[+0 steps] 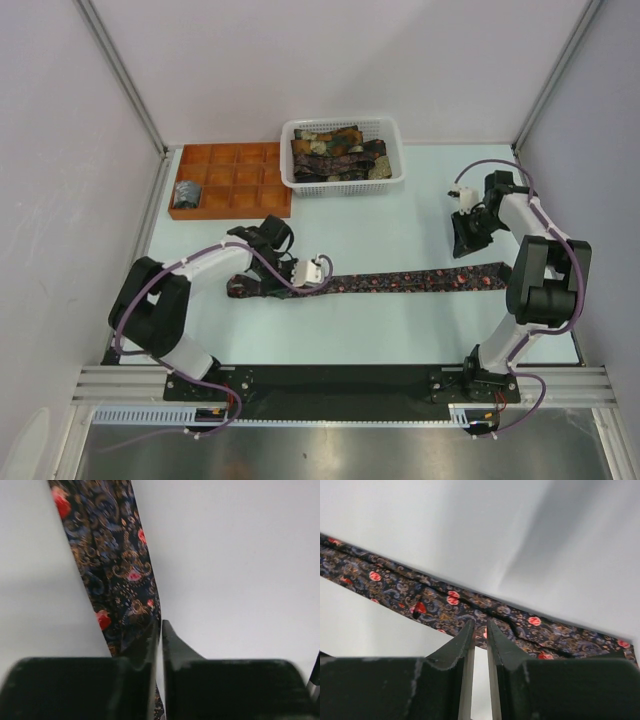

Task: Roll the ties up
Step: Flatten out the tie at the center of the board.

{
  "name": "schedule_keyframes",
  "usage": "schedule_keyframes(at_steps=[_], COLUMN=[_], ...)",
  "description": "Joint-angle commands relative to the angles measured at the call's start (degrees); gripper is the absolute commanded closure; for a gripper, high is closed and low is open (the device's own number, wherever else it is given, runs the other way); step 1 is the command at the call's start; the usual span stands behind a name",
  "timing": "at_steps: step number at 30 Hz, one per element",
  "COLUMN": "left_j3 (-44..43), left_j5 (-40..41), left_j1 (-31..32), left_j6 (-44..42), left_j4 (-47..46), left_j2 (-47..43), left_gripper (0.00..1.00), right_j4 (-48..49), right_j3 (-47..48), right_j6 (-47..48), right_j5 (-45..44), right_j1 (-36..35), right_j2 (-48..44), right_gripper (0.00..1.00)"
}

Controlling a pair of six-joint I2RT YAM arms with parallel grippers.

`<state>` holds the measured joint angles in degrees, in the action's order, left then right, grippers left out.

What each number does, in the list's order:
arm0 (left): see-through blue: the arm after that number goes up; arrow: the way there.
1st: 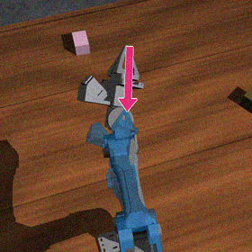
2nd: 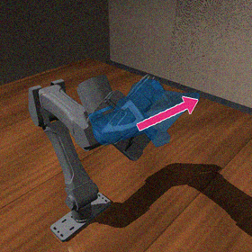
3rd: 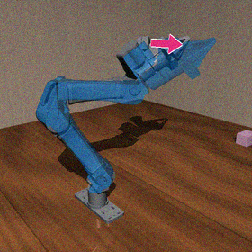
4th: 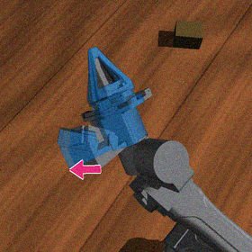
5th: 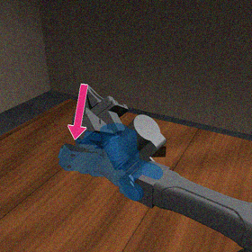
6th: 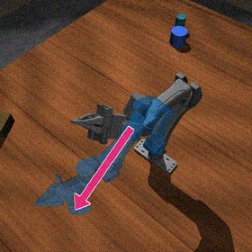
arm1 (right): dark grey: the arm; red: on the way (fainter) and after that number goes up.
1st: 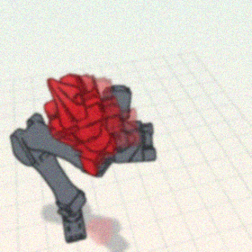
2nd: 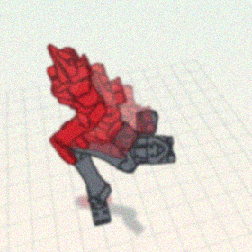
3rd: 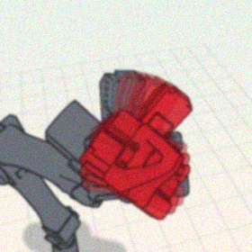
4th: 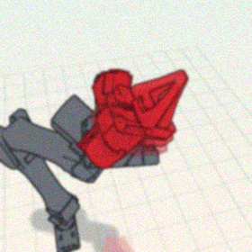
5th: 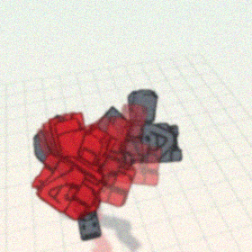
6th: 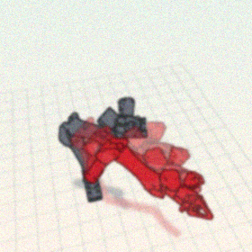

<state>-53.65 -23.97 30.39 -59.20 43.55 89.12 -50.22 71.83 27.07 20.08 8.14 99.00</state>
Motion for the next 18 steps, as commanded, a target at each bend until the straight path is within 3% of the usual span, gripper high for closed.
schedule_keyframes(at_steps=[1,4,7,11,15,16,18], left_j3=[1.9,2.6,2.4,1.8,2.9,3.2,2.8], left_j5=[2.7,0.8,-0.4,-0.7,0.0,-0.1,-0.2], left_j1=[0.4,-0.6,-2.4,-7.3,-8.4,-8.4,-8.4], left_j6=[-1.1,-0.3,1.7,2.2,-0.2,-0.2,0.4], left_j4=[-0.2,-0.2,-0.6,-0.2,-0.2,-1.4,-2.2], left_j2=[0.8,-3.2,-6.3,-7.0,-6.8,-6.9,-6.4], left_gripper=[0.63,0.41,0.34,0.28,0.13,0.03,0.02], right_j4=[-2.7,-4.3,-4.5,-3.4,-1.5,-0.9,0.3], right_j3=[2.6,2.3,1.4,-0.1,-2.2,-2.6,-2.8], right_j6=[2.1,4.0,4.4,6.6,9.6,10.0,10.6], right_j5=[1.4,2.8,3.9,2.8,-1.0,-3.5,-5.7], right_j1=[-0.8,-1.0,-2.2,-4.6,-6.7,-6.7,-4.8], right_j2=[-0.4,-0.6,-0.7,0.0,1.8,2.8,3.1], right_gripper=[0.79,0.77,0.71,0.55,0.55,0.55,0.55])
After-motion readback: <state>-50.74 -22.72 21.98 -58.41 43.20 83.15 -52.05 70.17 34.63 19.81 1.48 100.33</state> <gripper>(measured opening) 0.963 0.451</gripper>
